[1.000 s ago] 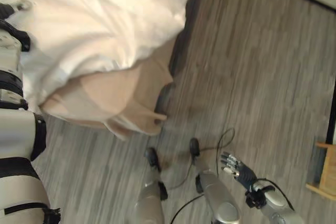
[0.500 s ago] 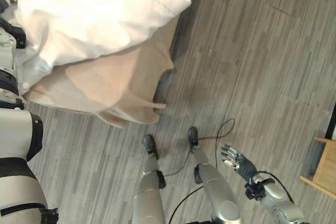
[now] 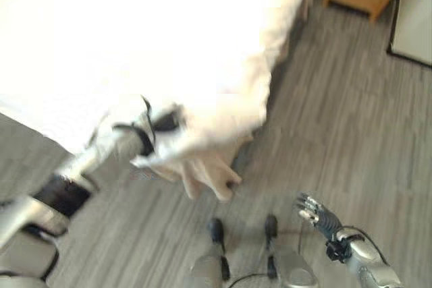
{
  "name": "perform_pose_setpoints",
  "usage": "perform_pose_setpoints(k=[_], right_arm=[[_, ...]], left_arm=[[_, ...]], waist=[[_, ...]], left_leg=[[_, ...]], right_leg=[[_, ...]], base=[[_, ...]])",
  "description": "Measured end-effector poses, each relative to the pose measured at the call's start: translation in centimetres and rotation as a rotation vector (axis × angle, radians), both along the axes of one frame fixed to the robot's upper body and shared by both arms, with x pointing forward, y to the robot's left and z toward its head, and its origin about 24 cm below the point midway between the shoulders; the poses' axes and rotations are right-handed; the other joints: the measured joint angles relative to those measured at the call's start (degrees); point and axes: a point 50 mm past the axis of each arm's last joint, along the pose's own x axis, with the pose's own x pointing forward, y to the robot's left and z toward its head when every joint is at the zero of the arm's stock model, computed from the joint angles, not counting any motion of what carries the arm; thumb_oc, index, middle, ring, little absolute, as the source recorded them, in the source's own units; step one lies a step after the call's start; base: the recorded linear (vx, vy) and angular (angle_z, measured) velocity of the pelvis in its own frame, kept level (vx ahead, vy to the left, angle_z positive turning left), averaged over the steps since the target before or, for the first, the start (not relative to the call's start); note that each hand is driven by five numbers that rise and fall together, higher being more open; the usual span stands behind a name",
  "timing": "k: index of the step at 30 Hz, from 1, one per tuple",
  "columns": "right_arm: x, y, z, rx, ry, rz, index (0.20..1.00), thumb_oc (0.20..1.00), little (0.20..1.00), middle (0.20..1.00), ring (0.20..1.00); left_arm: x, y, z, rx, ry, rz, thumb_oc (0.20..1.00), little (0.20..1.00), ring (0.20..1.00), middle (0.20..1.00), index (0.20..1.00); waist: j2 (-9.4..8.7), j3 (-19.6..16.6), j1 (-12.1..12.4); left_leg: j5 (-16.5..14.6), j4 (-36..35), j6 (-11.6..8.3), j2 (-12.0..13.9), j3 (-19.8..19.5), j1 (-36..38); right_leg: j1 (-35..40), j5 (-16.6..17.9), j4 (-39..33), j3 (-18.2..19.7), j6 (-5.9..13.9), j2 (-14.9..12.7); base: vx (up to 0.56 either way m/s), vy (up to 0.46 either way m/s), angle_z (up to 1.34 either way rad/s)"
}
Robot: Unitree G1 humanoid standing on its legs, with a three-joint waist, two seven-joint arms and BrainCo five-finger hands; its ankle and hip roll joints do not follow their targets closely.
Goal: Making the bed.
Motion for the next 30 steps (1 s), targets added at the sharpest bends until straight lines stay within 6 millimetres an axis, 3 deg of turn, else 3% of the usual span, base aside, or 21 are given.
perform_pose_setpoints(k=[2,3,5,6,7,8,10,15,18,20,21,22,25,27,28,30], right_arm=[[-0.2,0.0,-0.2,-0.008,0.009,-0.004,1.000,1.000,1.000,1.000,1.000],[-0.9,-0.1,-0.6,-0.009,0.036,-0.003,1.000,1.000,1.000,1.000,1.000],[-1.7,-0.3,-1.1,-0.016,0.073,-0.003,1.000,1.000,1.000,1.000,1.000],[-2.2,-0.3,-1.5,-0.032,0.097,0.006,1.000,1.000,1.000,1.000,1.000],[-2.3,-0.3,-1.6,-0.037,0.109,0.010,1.000,1.000,1.000,1.000,1.000],[-2.4,-0.4,-1.7,-0.038,0.114,0.007,1.000,1.000,1.000,1.000,1.000],[-3.5,-0.9,-2.4,-0.050,0.164,-0.007,1.000,1.000,1.000,1.000,1.000],[-3.9,-1.1,-2.8,-0.061,0.191,-0.007,1.000,1.000,1.000,1.000,1.000],[-4.1,-1.3,-3.0,-0.068,0.210,-0.008,1.000,1.000,1.000,1.000,1.000],[-3.8,-1.3,-3.0,-0.095,0.204,0.015,1.000,1.000,1.000,1.000,1.000],[-3.7,-1.3,-2.9,-0.098,0.204,0.017,1.000,1.000,1.000,1.000,1.000],[-3.5,-1.5,-3.0,-0.104,0.208,0.016,1.000,1.000,1.000,1.000,1.000],[-3.4,-1.3,-3.2,-0.100,0.223,0.042,1.000,1.000,1.000,1.000,1.000],[-3.8,-0.7,-3.5,-0.085,0.239,0.084,1.000,1.000,1.000,1.000,1.000],[-4.2,-0.3,-3.7,-0.087,0.254,0.119,1.000,1.000,1.000,1.000,1.000],[-4.9,-0.1,-4.2,-0.084,0.287,0.160,1.000,1.000,1.000,1.000,1.000]], left_arm=[[-3.4,1.5,-3.4,-0.060,0.137,0.075,0.200,0.200,0.200,0.200,0.200],[-5.9,1.9,-6.8,-0.117,0.267,0.131,0.200,0.200,0.200,0.200,0.200],[-8.1,2.4,-10.2,-0.240,0.355,0.270,0.200,0.200,0.200,0.200,0.200],[-8.8,2.3,-11.5,-0.245,0.410,0.291,0.445,0.445,0.445,0.445,0.445],[-9.9,2.5,-12.9,-0.296,0.445,0.354,1.000,1.000,1.000,1.000,1.000],[-10.5,2.4,-13.9,-0.335,0.466,0.397,1.000,1.000,1.000,1.000,1.000],[-14.3,1.5,-18.4,-0.377,0.665,0.508,1.000,1.000,1.000,1.000,1.000],[-17.2,0.1,-19.9,-0.385,0.796,0.481,1.000,1.000,1.000,1.000,1.000],[-17.6,-0.7,-18.9,-0.392,0.825,0.380,1.000,1.000,1.000,1.000,1.000],[-16.7,-0.8,-16.5,-0.365,0.777,0.271,1.000,1.000,1.000,1.000,1.000],[-16.1,-0.8,-14.9,-0.336,0.755,0.207,1.000,1.000,1.000,1.000,1.000],[-14.5,-0.6,-10.8,-0.256,0.676,0.051,1.000,1.000,1.000,1.000,1.000],[-12.2,0.3,-5.5,-0.251,0.625,-0.034,1.000,1.000,1.000,1.000,1.000],[-11.9,-0.8,-1.9,-0.244,0.652,-0.165,1.000,1.000,1.000,1.000,1.000],[-11.8,-2.1,1.0,-0.306,0.702,-0.266,1.000,1.000,1.000,1.000,1.000],[-11.9,-4.0,3.2,-0.438,0.763,-0.381,1.000,1.000,1.000,1.000,1.000]], waist=[[-0.04,-1.1,-0.2],[0.24,-2.4,0.4],[0.15,-3.6,0.3],[-0.04,-4.6,0.7],[-0.34,-5.5,0.9],[-0.42,-6.5,1.0],[-0.63,-10.5,0.0],[0.27,-12.1,-0.4],[1.57,-12.6,-0.1],[2.07,-12.8,0.6],[2.15,-12.8,1.0],[2.09,-12.9,1.6],[3.52,-13.7,1.4],[3.16,-13.7,1.6],[2.99,-13.6,1.7],[2.97,-13.7,1.5]], left_leg=[[0.0,0.0,0.11,0.0,0.2,1.4],[-0.2,0.0,0.27,0.1,0.1,1.9],[-0.4,0.1,0.43,0.2,0.7,3.4],[-0.4,0.1,0.42,0.2,0.5,3.4],[-0.5,0.0,0.38,0.3,0.8,3.6],[-0.5,0.0,0.39,0.4,1.1,3.7],[-0.9,0.0,0.29,0.6,1.4,4.4],[-0.8,0.0,0.44,0.8,1.4,5.2],[-0.7,0.0,0.59,0.8,1.2,5.4],[-0.7,-0.1,0.61,0.9,1.2,5.4],[-0.7,0.0,0.65,0.9,1.1,5.5],[-0.5,0.0,0.69,1.0,0.8,5.5],[-0.6,-0.1,0.63,0.6,0.3,6.3],[-0.6,-0.1,0.62,0.7,0.2,6.4],[-0.5,0.0,0.68,0.7,0.2,6.4],[-0.5,0.0,0.68,0.4,-0.2,6.5]], right_leg=[[1.1,-0.1,0.0,0.2,-0.03,0.1],[1.8,-0.5,0.0,-0.2,0.11,0.1],[3.0,-0.6,0.0,0.6,0.27,0.2],[3.1,-0.7,0.0,0.3,0.25,0.3],[3.1,-0.8,0.0,0.5,0.24,0.4],[3.1,-0.8,0.0,0.8,0.24,0.4],[3.8,-1.6,-0.3,1.0,0.16,0.6],[4.3,-1.7,-0.3,0.4,0.29,0.6],[4.8,-1.9,-0.3,0.2,0.26,0.6],[4.8,-2.0,-0.3,0.1,0.37,0.6],[4.9,-2.2,-0.3,0.1,0.36,0.6],[5.2,-2.2,-0.3,0.0,0.44,0.7],[5.9,-2.4,-0.3,-0.1,0.72,0.4],[6.0,-2.6,-0.3,-0.1,0.95,0.5],[6.0,-2.2,-0.3,-0.2,1.04,0.4],[6.8,-2.2,-0.2,-1.1,1.02,0.1]], base=[[0.08,-0.016,0.00],[0.09,-0.027,-0.13],[0.05,-0.017,-0.08],[0.03,-0.008,-0.04],[0.04,-0.005,-0.06],[0.03,-0.001,-0.18],[0.05,-0.006,-0.10],[0.01,-0.009,-0.03],[0.01,-0.025,0.07],[0.00,0.000,0.00],[0.01,-0.021,0.06],[0.01,-0.022,0.10],[0.01,-0.012,0.05],[-0.03,-0.027,0.00],[-0.03,-0.030,0.07],[-0.01,-0.017,0.10]])
